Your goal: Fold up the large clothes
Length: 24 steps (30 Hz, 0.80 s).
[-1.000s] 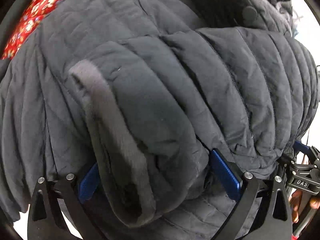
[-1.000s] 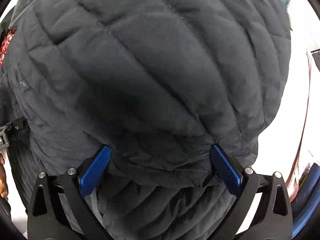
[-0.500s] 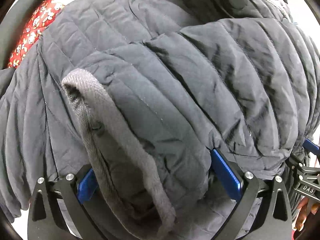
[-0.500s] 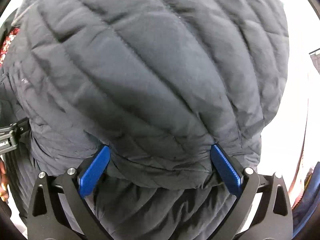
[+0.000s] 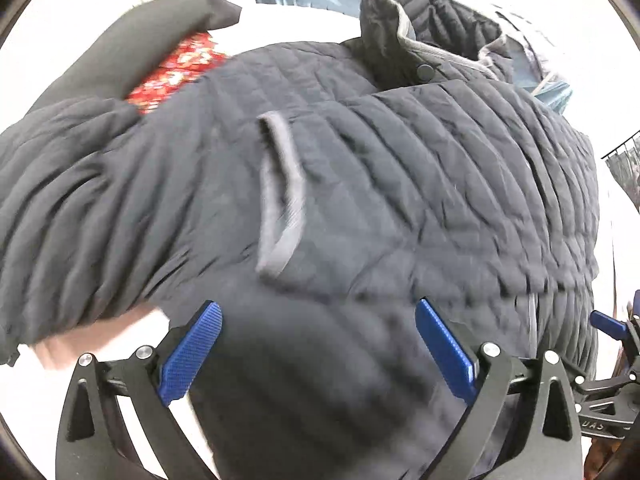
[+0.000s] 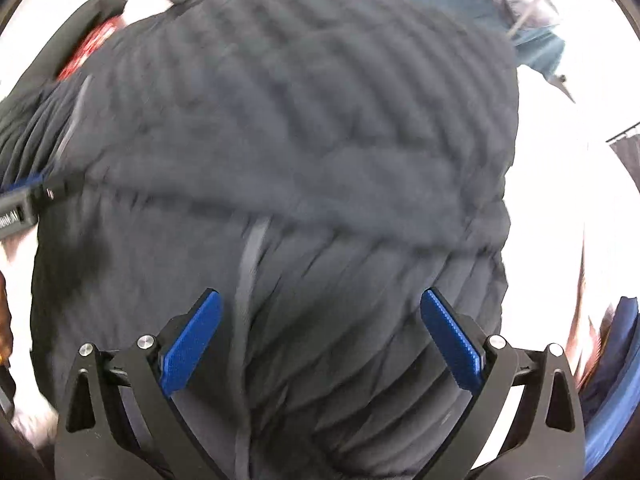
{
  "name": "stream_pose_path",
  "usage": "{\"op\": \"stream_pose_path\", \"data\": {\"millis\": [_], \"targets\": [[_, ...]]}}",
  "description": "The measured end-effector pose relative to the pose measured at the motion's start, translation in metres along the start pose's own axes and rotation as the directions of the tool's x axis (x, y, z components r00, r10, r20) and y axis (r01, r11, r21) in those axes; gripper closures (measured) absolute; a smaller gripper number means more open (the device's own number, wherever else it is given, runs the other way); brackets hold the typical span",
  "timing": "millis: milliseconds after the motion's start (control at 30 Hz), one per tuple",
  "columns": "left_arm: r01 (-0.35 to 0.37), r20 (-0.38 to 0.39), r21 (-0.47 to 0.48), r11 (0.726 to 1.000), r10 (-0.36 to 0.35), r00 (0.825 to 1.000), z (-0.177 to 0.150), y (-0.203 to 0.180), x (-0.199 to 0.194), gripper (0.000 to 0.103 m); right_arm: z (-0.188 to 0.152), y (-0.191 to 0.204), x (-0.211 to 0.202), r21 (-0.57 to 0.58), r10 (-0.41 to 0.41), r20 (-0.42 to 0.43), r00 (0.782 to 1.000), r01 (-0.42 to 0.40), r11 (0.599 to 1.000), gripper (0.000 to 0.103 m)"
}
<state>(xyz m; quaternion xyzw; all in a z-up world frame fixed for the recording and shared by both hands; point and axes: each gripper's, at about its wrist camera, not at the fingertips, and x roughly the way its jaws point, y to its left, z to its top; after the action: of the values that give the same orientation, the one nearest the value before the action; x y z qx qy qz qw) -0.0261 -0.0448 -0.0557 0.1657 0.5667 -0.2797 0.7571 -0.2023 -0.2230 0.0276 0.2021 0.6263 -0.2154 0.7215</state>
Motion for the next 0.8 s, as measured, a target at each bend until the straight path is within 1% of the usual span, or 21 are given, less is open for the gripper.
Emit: {"op": "stream_pose_path", "data": {"millis": [100,200,267,300,367,400,433,500,533,567,600,633,700,733,800], "targets": [[-0.011,0.010,-0.034,0.999,0.012,1.000,-0.022,0.023,-0.017,0.007,-0.019,0.005,0.001,-0.024,0.021,-0.036,0.999,-0.021,0.999,0.005],[-0.012,0.039,-0.139,0.990,0.017,0.999,-0.037,0.065,-0.032,0.007,-0.031,0.006,0.000,-0.028,0.035,-0.042,0.999,-0.036,0.999,0.005],[0.010,0.080,-0.256,0.967,0.011,0.997,-0.048,0.100,-0.045,0.007,-0.033,0.004,-0.002,-0.021,0.046,-0.038,0.998,-0.047,0.999,0.005],[0.020,0.102,-0.308,0.951,0.012,0.995,-0.053,0.108,-0.047,0.007,-0.035,0.006,-0.005,-0.019,0.048,-0.036,0.998,-0.049,0.999,0.005],[0.028,0.149,-0.429,0.903,0.040,0.988,-0.063,0.148,-0.063,0.007,-0.033,0.010,-0.011,-0.030,0.047,-0.024,0.999,-0.047,0.998,0.005],[0.034,0.169,-0.483,0.875,0.055,0.984,-0.063,0.165,-0.067,0.007,-0.034,0.013,-0.015,-0.042,0.042,-0.019,0.999,-0.043,0.998,0.005],[0.050,0.192,-0.541,0.840,0.065,0.979,-0.073,0.180,-0.078,0.007,-0.034,0.011,-0.020,-0.052,0.039,-0.016,0.999,-0.040,0.998,0.005],[0.130,0.271,-0.663,0.737,0.074,0.960,-0.085,0.219,-0.094,0.007,-0.038,0.018,-0.027,-0.071,0.042,-0.013,0.999,-0.043,0.997,0.005],[0.165,0.306,-0.706,0.689,0.087,0.948,-0.091,0.236,-0.102,0.007,-0.038,0.023,-0.029,-0.080,0.043,-0.012,0.999,-0.044,0.996,0.005],[0.191,0.337,-0.737,0.648,0.106,0.936,-0.098,0.249,-0.106,0.007,-0.038,0.025,-0.031,-0.089,0.042,-0.010,0.999,-0.043,0.995,0.005],[0.218,0.369,-0.755,0.618,0.125,0.921,-0.103,0.261,-0.115,0.007,-0.038,0.030,-0.034,-0.094,0.041,-0.008,0.999,-0.042,0.995,0.005],[0.247,0.401,-0.764,0.596,0.139,0.905,-0.107,0.270,-0.123,0.007,-0.036,0.036,-0.035,-0.098,0.041,-0.008,0.999,-0.042,0.994,0.005],[0.276,0.439,-0.769,0.577,0.162,0.884,-0.105,0.278,-0.135,0.007,-0.035,0.040,-0.036,-0.101,0.039,-0.009,0.999,-0.040,0.994,0.005],[0.283,0.449,-0.767,0.576,0.166,0.878,-0.102,0.280,-0.135,0.007,-0.036,0.041,-0.036,-0.099,0.037,-0.009,0.999,-0.038,0.994,0.005],[0.278,0.441,-0.769,0.576,0.162,0.883,-0.093,0.289,-0.131,0.009,-0.036,0.041,-0.035,-0.093,0.037,-0.010,0.999,-0.038,0.995,0.005]]}}
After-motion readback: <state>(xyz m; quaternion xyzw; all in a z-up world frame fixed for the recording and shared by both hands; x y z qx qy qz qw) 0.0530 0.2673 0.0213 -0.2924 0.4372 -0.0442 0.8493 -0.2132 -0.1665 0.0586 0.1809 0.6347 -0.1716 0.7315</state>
